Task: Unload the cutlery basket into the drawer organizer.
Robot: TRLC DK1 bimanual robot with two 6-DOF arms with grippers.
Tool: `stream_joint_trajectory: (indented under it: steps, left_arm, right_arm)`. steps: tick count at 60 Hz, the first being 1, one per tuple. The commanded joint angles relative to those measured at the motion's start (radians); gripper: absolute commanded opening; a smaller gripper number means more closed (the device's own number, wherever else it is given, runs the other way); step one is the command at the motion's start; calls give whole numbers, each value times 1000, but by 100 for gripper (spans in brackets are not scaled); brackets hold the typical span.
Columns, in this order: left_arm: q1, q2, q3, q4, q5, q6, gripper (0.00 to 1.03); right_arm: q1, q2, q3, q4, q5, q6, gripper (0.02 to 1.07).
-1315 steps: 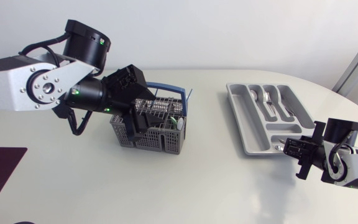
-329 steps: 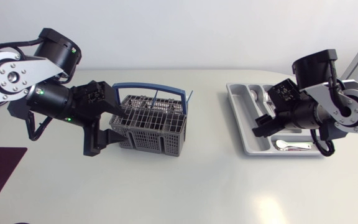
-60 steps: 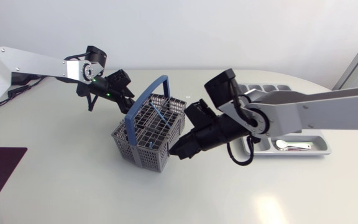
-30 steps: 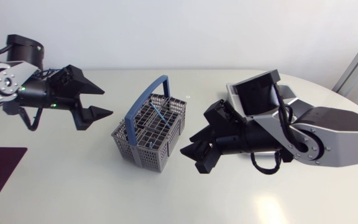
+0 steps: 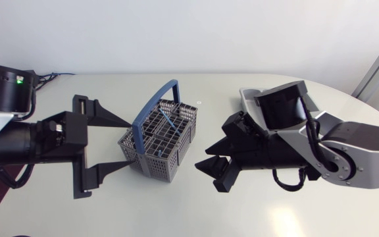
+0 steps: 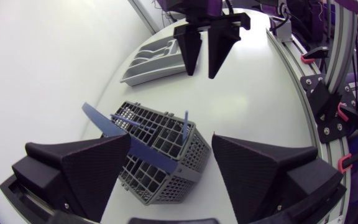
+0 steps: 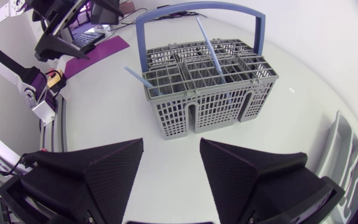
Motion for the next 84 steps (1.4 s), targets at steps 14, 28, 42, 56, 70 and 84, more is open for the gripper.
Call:
stream_joint_trajectory:
  steps: [14,28,42,56,70,84]
  left_arm:
    - [-160,122,-31,91,-88,-45,87]
    - [-179,245,-14,195,-111,-56,71]
    - [-185,265,-15,250,-111,-56,58]
    - [-192,296,-15,292,-120,-56,27]
    - [-194,300,-26,335,-125,-51,12]
    - [-196,254,-14,315,-125,-61,10]
  right_arm:
    - [-13,-54,-58,9,14,-10,69]
    - [-15,-69,-65,9,14,-8,69]
    - [-21,-71,-70,9,14,-11,69]
    - [-25,-66,-74,20,11,-14,69]
    - [-28,-71,-70,20,8,-16,69]
    - [-28,-74,-67,18,8,-14,69]
